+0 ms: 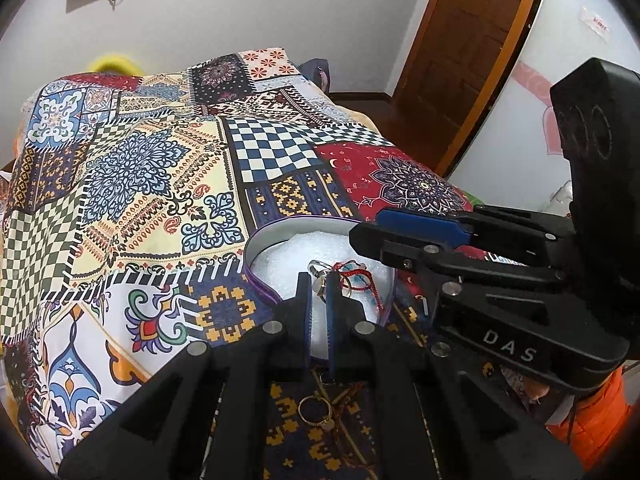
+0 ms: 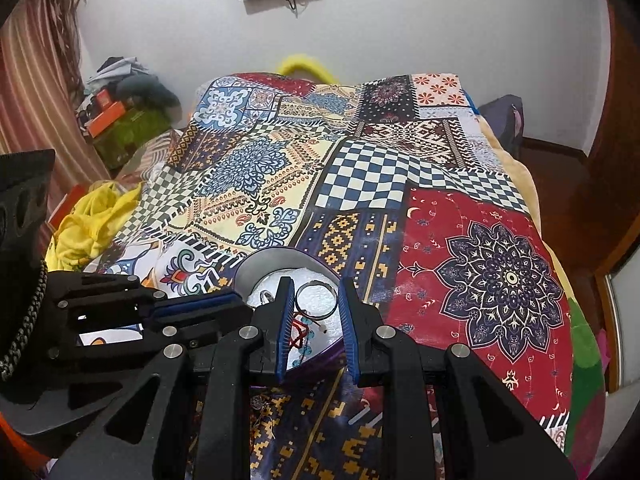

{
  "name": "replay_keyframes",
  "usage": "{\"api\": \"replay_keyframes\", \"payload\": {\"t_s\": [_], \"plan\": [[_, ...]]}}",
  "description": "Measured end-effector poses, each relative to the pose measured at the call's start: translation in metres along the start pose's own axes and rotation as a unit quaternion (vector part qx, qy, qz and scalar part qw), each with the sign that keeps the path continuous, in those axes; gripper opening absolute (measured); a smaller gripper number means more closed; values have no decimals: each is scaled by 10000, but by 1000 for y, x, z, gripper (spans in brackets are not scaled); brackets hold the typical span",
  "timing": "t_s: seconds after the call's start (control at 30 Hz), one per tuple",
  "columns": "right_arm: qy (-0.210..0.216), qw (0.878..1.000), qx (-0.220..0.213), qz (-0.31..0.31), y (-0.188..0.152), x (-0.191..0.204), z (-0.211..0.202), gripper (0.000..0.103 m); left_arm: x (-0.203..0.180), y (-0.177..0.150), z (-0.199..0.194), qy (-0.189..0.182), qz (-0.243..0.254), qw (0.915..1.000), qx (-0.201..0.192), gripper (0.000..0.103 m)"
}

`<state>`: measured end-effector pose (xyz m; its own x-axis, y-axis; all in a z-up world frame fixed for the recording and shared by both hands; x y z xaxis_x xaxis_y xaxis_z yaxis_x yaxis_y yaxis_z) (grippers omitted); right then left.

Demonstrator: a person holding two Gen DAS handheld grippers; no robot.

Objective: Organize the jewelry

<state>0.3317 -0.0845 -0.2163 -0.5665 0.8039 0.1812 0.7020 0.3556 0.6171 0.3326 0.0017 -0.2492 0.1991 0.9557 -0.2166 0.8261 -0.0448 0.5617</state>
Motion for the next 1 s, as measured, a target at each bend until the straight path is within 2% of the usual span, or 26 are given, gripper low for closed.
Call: {"api": "replay_keyframes", "payload": {"t_s": [0.37, 0.43, 0.6, 0.67, 0.73, 0.83, 0.9, 1.0], "plan": [[30, 9999, 130, 99, 1, -4, 0, 20, -1, -1, -3, -9, 23, 10000, -27, 5], [5, 9999, 137, 94, 1, -4, -2, 21, -1, -2, -5, 1, -3, 10000, -38, 8], [-70, 9999, 33, 74, 2, -1, -16, 23, -2, -2, -17, 57, 31, 9999, -124, 10], [-148, 9999, -31, 29, 2, 1, -23, 23, -4, -2, -24, 68, 40, 9998, -177, 14], [-249, 9996, -102, -57, 2, 4, -31, 24, -6, -2, -33, 96, 55, 9996, -262, 23], [-312, 9992, -211, -121, 2, 10, -44, 28, -9, -3, -48, 122, 78, 9992, -381, 30], [-375, 9988, -300, -138, 2, 14, -51, 38, -11, -3, -57, 133, 82, 9989, -433, 30], [-501, 9975, -454, -201, 0, 19, -64, 43, -12, -5, -71, 181, 83, 9985, -504, 30]]}}
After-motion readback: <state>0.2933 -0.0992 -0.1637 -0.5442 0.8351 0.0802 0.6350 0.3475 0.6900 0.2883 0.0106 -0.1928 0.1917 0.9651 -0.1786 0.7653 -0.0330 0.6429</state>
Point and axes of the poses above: each gripper's, at about its wrist camera, not at the fingertips, and z roughly the way its jaws point, x to its left, y to its top, the point moved 6 cm from there along z, roughly the way its jaws point, and after that the axes turned 4 degrees about x, right-handed, at the moved point
